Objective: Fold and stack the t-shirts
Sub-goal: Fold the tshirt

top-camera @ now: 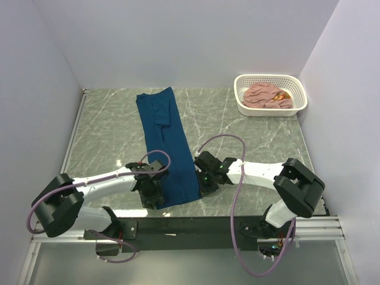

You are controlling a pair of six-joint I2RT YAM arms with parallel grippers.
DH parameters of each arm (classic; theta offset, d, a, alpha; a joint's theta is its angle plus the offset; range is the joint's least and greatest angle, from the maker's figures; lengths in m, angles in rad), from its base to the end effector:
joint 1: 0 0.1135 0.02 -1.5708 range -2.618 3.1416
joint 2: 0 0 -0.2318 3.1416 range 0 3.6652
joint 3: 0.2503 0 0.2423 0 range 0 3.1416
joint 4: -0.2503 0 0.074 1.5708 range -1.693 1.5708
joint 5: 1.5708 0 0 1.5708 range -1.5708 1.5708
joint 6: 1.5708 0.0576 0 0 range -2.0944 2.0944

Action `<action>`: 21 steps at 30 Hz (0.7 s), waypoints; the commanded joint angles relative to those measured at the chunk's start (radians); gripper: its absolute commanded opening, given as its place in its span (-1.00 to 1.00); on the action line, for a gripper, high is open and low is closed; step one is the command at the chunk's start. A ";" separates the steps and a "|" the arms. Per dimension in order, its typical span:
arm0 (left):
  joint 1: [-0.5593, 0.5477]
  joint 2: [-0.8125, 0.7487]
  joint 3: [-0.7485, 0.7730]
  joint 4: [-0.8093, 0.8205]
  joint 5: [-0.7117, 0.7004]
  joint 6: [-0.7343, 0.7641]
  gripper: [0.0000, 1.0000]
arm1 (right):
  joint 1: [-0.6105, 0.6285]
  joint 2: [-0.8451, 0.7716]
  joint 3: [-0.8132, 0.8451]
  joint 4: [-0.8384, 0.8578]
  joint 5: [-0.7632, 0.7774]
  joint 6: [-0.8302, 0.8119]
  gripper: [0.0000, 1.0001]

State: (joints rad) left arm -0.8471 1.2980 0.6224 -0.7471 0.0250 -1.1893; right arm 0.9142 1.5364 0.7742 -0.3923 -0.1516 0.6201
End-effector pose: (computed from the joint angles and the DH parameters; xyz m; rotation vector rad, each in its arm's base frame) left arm 0.1298 -0.1491 0.1066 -0.5212 3.0332 -0.2145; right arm 0.1617 0.2241 0.1067 -0.4691 2.8512 0.5815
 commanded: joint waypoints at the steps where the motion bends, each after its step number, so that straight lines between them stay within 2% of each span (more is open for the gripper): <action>1: -0.018 0.053 0.008 0.022 0.004 0.014 -0.16 | 0.009 0.034 -0.009 -0.007 0.009 -0.013 -1.00; 3: -0.027 0.089 0.014 0.026 0.003 0.019 -0.29 | 0.009 0.041 -0.006 -0.010 0.004 -0.014 -1.00; 4: -0.029 0.099 0.016 0.028 0.003 0.020 -0.48 | 0.009 0.042 -0.006 -0.011 0.000 -0.019 -1.00; 6: -0.040 0.116 0.019 0.025 0.007 0.022 -0.72 | 0.011 0.031 -0.010 -0.020 -0.005 -0.020 -1.00; 7: -0.046 0.118 0.022 0.009 0.007 0.022 -0.96 | 0.009 0.025 -0.010 -0.031 -0.008 -0.020 -1.00; 10: -0.116 0.077 0.068 -0.061 0.009 0.020 -0.99 | 0.040 -0.028 -0.022 -0.097 -0.052 0.001 -1.00; 13: -0.233 0.051 0.097 -0.135 0.049 -0.009 -0.99 | 0.104 -0.103 -0.061 -0.170 -0.095 0.033 -1.00; 14: -0.298 0.040 0.102 -0.170 0.059 -0.047 -0.99 | 0.115 -0.149 -0.084 -0.216 -0.092 0.042 -1.00; 17: -0.397 -0.025 0.096 -0.178 0.125 -0.127 -0.99 | 0.130 -0.263 -0.121 -0.282 -0.104 0.073 -1.00; 21: -0.388 -0.120 0.103 -0.221 0.136 -0.148 -0.99 | 0.120 -0.337 -0.050 -0.384 -0.048 0.063 -1.00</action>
State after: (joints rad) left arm -1.2438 1.2453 0.6937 -0.8707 0.1356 -1.2797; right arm 1.0454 1.2514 0.6693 -0.6518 -0.2443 0.6765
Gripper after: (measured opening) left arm 0.027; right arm 0.062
